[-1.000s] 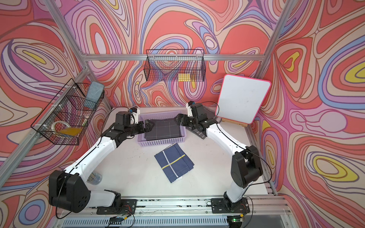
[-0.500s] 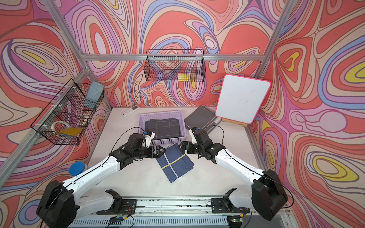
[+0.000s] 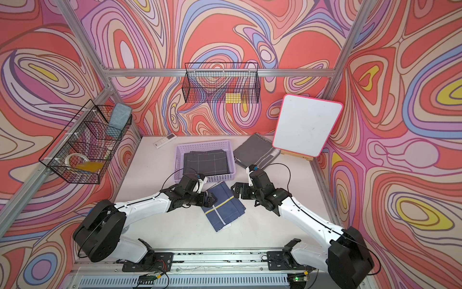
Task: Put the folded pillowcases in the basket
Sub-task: Adjust the pillowcase at the center of the board.
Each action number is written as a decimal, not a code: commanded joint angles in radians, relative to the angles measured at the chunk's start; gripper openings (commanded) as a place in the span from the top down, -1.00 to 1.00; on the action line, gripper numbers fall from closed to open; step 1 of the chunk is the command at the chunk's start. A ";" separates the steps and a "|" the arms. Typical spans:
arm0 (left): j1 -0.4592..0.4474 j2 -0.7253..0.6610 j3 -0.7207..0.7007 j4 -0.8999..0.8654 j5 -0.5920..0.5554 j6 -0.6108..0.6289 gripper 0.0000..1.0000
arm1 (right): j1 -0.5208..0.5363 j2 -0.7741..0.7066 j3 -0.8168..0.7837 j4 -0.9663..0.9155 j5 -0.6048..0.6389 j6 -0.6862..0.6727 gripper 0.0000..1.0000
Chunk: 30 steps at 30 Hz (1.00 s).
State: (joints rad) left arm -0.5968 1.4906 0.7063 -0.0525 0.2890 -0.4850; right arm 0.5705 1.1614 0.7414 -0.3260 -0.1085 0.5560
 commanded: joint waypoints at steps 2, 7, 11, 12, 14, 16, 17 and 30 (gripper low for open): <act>-0.005 0.026 0.033 -0.020 -0.069 0.042 -0.98 | 0.000 -0.029 -0.017 -0.002 0.036 0.002 -0.96; -0.006 0.042 0.010 -0.026 -0.061 0.014 -0.98 | 0.000 -0.040 -0.019 -0.001 0.043 0.007 -0.96; -0.017 0.035 -0.014 -0.061 -0.078 -0.012 -0.98 | 0.000 -0.042 -0.014 -0.004 0.040 0.007 -0.97; -0.022 0.028 -0.020 -0.076 -0.087 -0.018 -0.98 | 0.000 -0.042 -0.014 -0.004 0.041 0.007 -0.96; -0.036 0.012 -0.035 -0.098 -0.105 -0.029 -0.98 | 0.000 -0.043 -0.012 -0.008 0.042 0.008 -0.96; -0.049 -0.005 -0.054 -0.115 -0.117 -0.050 -0.98 | 0.000 -0.044 -0.011 -0.008 0.042 0.007 -0.96; -0.057 -0.013 -0.066 -0.118 -0.122 -0.062 -0.98 | 0.000 -0.047 -0.011 -0.010 0.044 0.008 -0.97; -0.276 -0.113 -0.182 -0.180 -0.196 -0.302 -0.98 | 0.000 -0.097 -0.029 -0.030 0.075 0.016 -0.97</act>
State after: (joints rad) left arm -0.8219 1.3632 0.5694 -0.1059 0.0868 -0.6800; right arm 0.5705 1.0885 0.7322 -0.3389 -0.0658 0.5632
